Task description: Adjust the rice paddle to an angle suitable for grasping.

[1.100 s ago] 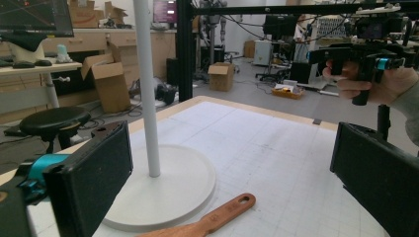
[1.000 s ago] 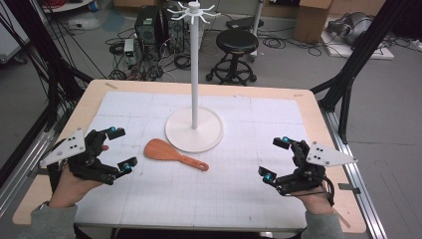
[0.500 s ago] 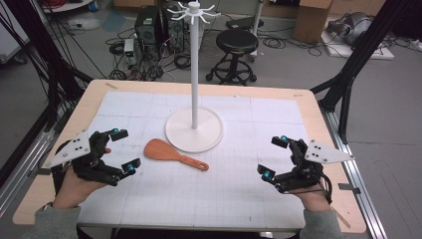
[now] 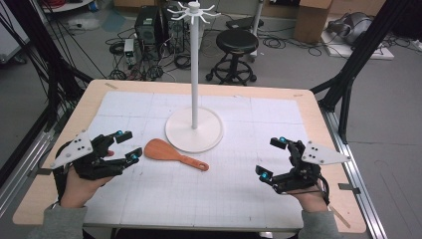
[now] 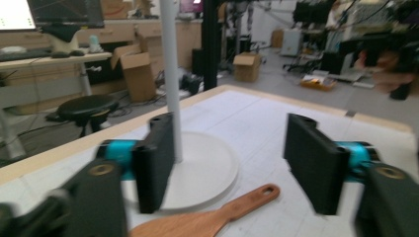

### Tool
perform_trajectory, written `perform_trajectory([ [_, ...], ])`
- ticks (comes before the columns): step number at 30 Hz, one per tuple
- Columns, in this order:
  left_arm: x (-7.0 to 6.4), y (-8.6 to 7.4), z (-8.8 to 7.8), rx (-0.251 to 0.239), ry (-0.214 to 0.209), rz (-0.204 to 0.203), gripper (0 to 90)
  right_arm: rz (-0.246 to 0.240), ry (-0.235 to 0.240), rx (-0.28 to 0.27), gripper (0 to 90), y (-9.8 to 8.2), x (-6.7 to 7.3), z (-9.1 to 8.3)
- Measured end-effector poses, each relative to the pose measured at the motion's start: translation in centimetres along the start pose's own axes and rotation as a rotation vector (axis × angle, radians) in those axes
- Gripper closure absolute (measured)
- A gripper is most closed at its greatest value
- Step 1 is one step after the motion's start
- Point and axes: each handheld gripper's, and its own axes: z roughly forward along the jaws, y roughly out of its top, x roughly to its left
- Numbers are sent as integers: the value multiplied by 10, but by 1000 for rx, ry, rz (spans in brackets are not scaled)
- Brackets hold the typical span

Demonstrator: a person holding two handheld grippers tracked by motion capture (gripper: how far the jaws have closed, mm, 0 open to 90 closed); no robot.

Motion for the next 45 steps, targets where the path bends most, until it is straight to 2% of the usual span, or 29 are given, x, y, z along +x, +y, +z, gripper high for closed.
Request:
perform_trajectory([
  [2,-4,-4,1,19,2,16,553,-1,2,-5,9,0,-1,0],
  [5,-6,-6,3,25,-3,23,687,6,3,-3,9,0,-1,-1],
  [6,-7,-6,4,31,-7,29,687,6,3,-3,9,0,-1,-1],
  [7,-8,-7,5,43,-12,38,735,1,5,0,9,-1,-1,0],
  [8,-8,-8,7,55,-8,59,776,5,10,4,9,-1,-1,0],
  [9,-8,-10,8,66,-5,74,776,5,10,4,9,-1,-1,0],
  [10,-7,-11,10,87,-19,71,846,-1,12,11,9,-1,-1,2],
  [12,-6,-13,12,102,-30,67,895,-1,16,16,9,-1,-1,3],
  [22,-3,-18,21,147,-50,37,896,0,22,32,9,-3,-2,7],
  [25,-2,-20,24,154,-54,7,896,-1,22,37,9,-3,-2,7],
  [29,1,-22,31,171,-59,-11,896,-2,23,37,9,-3,-3,7],
  [33,4,-28,39,212,-54,-22,896,3,21,41,9,-4,-3,7],
  [39,8,-32,47,238,-46,-25,896,7,19,40,9,-5,-4,7],
  [45,21,-41,59,266,-27,-66,896,11,11,40,9,-5,-4,6],
])
